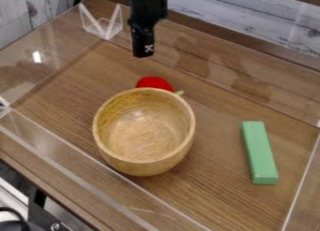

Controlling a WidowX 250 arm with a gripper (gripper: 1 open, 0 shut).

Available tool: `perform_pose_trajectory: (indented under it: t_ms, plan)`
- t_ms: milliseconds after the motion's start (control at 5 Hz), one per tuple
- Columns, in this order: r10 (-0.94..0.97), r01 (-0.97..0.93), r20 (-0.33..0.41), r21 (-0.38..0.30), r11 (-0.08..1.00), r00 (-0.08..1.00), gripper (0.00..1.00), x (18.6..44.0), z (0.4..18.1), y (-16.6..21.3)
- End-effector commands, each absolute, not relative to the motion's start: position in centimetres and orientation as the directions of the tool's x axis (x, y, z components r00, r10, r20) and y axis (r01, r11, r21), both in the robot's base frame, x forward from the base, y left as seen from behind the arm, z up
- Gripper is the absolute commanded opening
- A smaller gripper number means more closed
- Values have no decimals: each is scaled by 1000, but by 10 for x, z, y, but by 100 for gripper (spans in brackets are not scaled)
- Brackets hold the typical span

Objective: Move the red fruit to the left

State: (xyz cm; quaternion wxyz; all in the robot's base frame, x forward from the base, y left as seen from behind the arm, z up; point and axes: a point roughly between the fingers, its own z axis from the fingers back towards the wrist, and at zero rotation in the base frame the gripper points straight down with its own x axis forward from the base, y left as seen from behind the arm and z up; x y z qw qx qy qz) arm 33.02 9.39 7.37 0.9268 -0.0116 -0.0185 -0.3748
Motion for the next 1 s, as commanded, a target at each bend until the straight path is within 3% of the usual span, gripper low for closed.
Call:
perform_pose_trajectory:
  t_ms: [0, 400, 800]
  plan:
    - [-702, 697, 107, 82, 712, 705, 100, 337, 99, 93]
    - [-859, 859, 124, 69, 507, 496, 100, 333, 85, 83]
    - [-818, 821, 130, 42, 570, 561, 100, 342, 57, 106]
